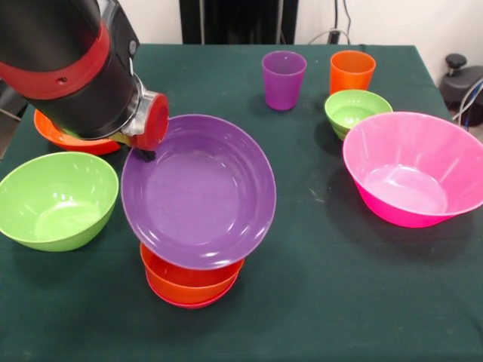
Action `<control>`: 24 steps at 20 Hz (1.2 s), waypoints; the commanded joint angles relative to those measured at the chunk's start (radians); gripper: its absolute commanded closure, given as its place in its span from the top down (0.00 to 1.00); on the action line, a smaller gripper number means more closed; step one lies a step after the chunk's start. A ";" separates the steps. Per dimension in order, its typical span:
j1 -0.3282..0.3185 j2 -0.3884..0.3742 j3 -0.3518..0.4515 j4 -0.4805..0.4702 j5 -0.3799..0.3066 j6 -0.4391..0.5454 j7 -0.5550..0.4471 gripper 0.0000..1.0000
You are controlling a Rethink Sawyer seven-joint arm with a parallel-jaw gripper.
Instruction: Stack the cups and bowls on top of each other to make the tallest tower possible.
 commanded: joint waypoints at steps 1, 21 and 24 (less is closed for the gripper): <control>0.000 -0.028 0.025 0.068 -0.015 0.024 -0.257 0.00; 0.014 0.010 0.050 -0.048 -0.126 -0.170 -0.307 0.00; 0.013 0.039 0.091 -0.077 -0.120 -0.166 -0.295 0.00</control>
